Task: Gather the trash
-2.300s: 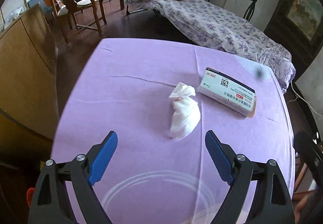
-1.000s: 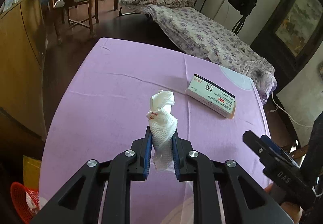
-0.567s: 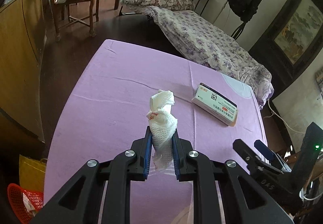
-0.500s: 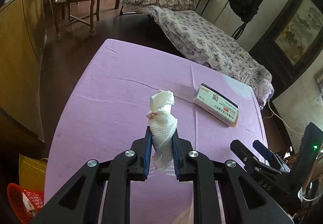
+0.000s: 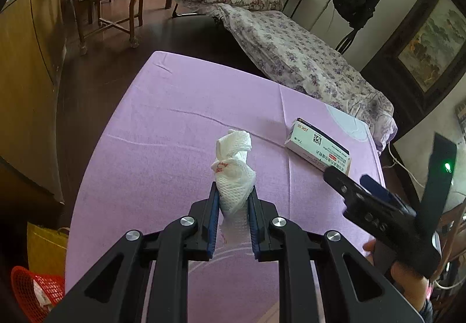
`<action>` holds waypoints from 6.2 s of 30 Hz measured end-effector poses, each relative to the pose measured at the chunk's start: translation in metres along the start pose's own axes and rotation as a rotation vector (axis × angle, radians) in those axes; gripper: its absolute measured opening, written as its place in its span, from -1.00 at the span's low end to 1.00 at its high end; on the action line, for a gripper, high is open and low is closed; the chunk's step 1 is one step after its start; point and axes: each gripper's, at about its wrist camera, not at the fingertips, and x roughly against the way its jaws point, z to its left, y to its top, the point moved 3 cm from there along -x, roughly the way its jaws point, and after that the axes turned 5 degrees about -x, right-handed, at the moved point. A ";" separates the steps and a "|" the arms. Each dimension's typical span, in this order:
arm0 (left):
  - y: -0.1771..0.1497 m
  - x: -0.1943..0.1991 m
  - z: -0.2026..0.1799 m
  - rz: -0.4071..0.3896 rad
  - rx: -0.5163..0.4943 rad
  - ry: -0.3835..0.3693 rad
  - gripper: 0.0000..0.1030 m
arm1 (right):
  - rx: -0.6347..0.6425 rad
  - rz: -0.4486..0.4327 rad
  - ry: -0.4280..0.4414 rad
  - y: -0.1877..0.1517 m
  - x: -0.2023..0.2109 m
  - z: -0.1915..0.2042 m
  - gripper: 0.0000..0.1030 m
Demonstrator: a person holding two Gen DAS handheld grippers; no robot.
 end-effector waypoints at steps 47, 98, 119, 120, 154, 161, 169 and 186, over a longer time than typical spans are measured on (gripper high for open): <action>0.002 -0.006 0.003 0.022 0.004 0.003 -0.64 | 0.354 0.115 -0.058 -0.001 -0.005 0.056 0.47; -0.111 0.188 0.079 -0.193 0.025 0.082 -0.64 | 0.213 0.124 0.328 -0.136 0.159 0.149 -0.07; -0.221 0.224 0.267 -0.109 0.339 0.266 -0.64 | 0.583 0.357 0.464 -0.225 0.139 0.349 -0.07; -0.228 0.225 0.277 -0.100 0.358 0.275 -0.64 | 0.593 0.365 0.466 -0.227 0.136 0.356 -0.07; -0.326 0.167 0.389 0.118 0.641 0.403 -0.04 | 0.554 0.783 0.486 -0.351 0.026 0.447 0.33; -0.329 0.176 0.389 0.121 0.645 0.440 0.15 | 0.567 0.737 0.457 -0.343 0.029 0.441 0.33; -0.328 0.196 0.388 0.122 0.642 0.501 0.46 | 0.662 0.626 0.387 -0.337 0.045 0.430 0.52; -0.321 0.242 0.365 0.097 0.630 0.594 0.64 | 0.738 0.565 0.338 -0.334 0.058 0.406 0.56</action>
